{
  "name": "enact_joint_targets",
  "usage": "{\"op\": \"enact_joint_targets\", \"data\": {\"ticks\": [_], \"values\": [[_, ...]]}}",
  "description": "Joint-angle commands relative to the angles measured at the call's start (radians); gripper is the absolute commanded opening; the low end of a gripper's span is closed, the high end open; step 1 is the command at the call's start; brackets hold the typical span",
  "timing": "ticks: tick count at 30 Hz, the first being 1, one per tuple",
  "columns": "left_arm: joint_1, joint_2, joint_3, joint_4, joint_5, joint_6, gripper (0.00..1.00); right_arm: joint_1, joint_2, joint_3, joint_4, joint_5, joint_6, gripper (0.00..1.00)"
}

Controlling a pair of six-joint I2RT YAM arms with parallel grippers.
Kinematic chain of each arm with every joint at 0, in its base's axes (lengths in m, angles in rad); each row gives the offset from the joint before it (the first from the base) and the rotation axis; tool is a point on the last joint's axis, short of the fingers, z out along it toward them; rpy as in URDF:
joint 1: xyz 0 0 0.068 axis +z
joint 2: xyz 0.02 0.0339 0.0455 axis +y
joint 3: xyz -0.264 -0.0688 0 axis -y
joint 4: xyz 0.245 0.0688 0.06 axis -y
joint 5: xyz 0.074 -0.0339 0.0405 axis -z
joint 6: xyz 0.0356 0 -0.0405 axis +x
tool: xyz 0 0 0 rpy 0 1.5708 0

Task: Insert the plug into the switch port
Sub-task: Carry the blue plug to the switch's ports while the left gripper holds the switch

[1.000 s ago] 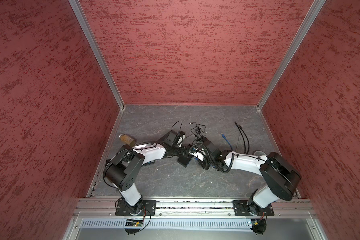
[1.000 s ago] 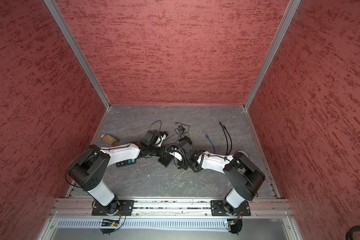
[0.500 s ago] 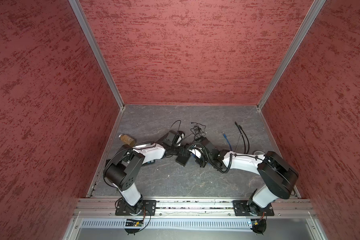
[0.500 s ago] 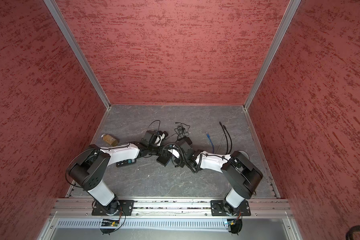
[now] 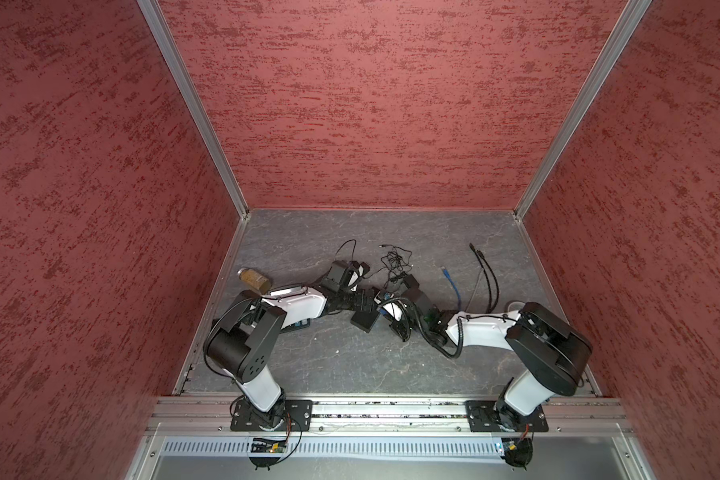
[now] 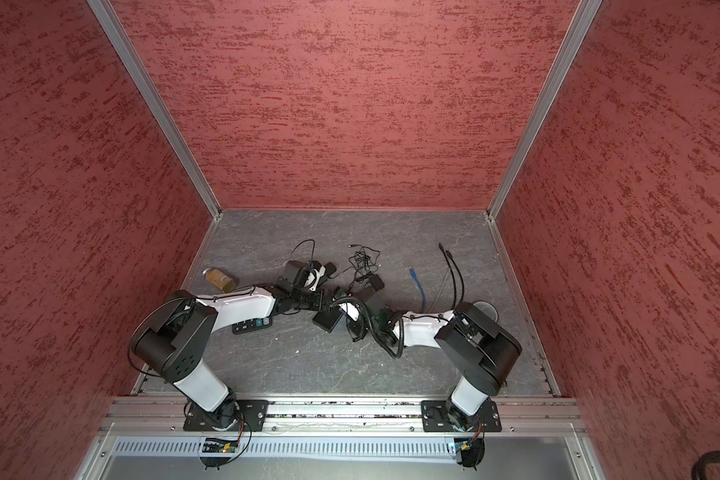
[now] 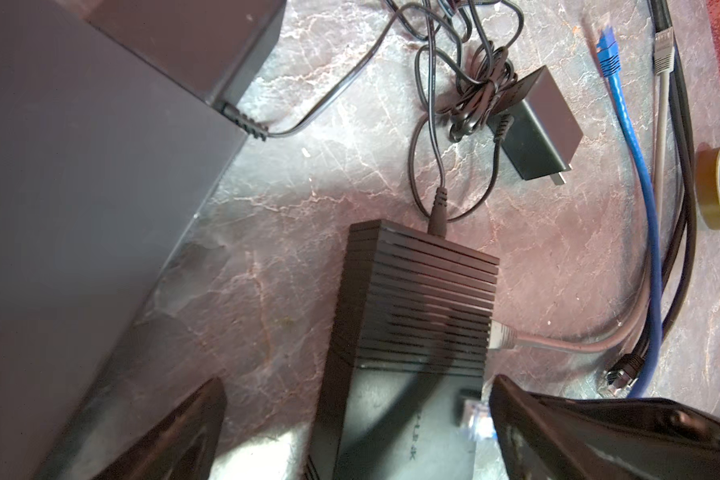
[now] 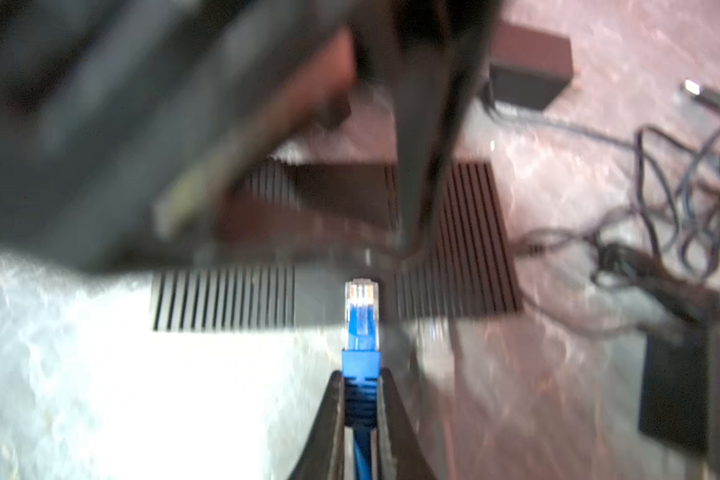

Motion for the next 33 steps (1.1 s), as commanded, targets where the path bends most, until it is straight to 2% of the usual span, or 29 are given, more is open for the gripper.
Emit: {"op": "enact_joint_targets", "data": {"ticks": [1,8,22,29,33], "values": [[0.004,-0.01,0.0,-0.044,0.0,-0.003,1.0,0.005,-0.042,-0.012,0.025,0.034,0.037,0.0],[-0.005,-0.01,0.006,-0.023,0.0,-0.039,1.0,0.011,-0.023,-0.034,0.039,0.009,0.047,0.0],[-0.065,0.029,0.047,0.005,-0.041,-0.071,1.0,0.041,-0.046,-0.053,-0.015,0.052,0.069,0.0],[-0.071,0.04,0.047,0.011,-0.06,-0.083,0.88,0.049,-0.054,-0.061,-0.04,0.065,0.072,0.0],[-0.078,0.046,0.04,0.027,-0.06,-0.094,0.86,0.052,-0.048,-0.058,-0.024,0.06,0.063,0.0]]}}
